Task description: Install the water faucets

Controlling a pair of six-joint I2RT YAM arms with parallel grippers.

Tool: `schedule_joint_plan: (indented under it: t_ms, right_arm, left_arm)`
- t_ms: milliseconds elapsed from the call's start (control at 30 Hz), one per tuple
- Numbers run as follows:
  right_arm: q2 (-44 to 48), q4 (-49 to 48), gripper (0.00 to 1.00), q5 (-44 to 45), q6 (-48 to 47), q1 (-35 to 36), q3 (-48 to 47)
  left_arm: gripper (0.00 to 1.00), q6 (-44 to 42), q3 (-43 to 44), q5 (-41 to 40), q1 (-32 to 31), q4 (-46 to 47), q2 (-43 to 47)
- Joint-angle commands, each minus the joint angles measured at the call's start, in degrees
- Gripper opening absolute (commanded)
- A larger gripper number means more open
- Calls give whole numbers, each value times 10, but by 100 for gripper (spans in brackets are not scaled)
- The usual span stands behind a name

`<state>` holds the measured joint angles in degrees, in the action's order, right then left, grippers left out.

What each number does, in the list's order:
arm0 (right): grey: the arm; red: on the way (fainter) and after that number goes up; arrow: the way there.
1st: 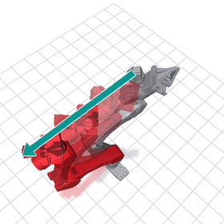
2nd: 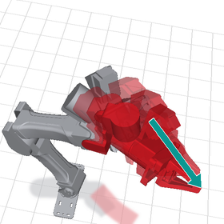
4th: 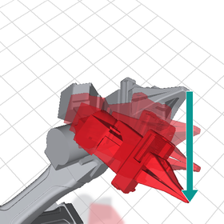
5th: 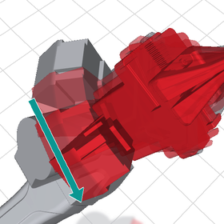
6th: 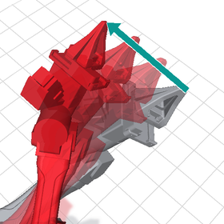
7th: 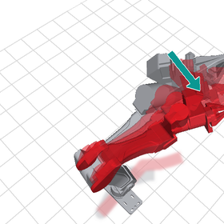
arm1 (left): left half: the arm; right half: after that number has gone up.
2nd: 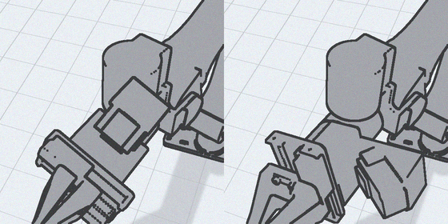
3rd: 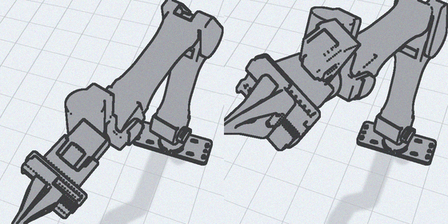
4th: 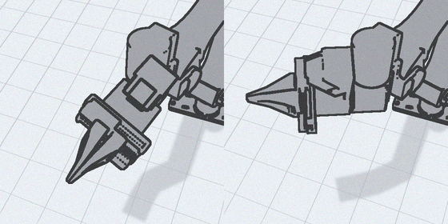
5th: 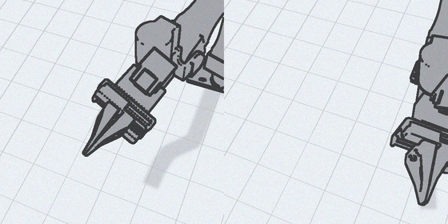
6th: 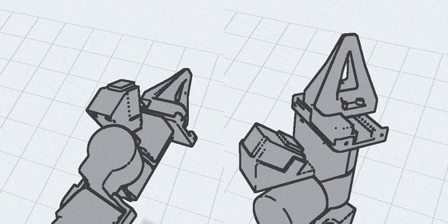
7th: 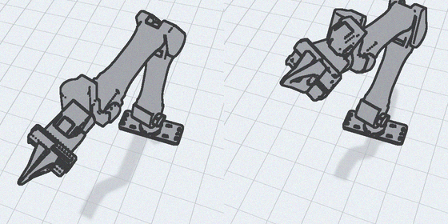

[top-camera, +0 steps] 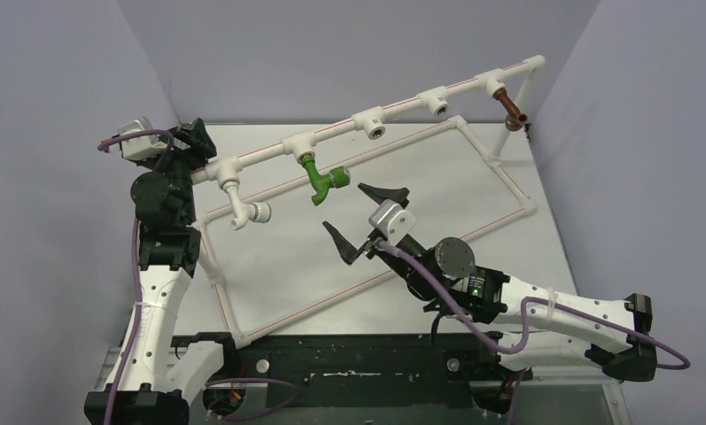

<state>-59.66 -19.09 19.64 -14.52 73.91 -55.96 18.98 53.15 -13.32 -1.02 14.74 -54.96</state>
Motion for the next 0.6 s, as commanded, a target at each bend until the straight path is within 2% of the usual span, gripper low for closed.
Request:
schedule_joint_plan:
  t_ms: [0,200,333,567]
  right_arm:
    - [-11,66,86,-43,-308,0,-24]
    - [-39,64,90,-10,-496,6,-17]
    - [-63,1,90,31,-604,15,-5]
    - [-110,-55,90,50,-703,12,-23]
  left_arm:
    - [66,-8,-56,4,5,-194,-44]
    - [66,-7,-56,5,6,-194,-45]
    - [66,-7,-56,7,6,-193,-45]
    - [66,-5,-56,8,5,-193,-47]
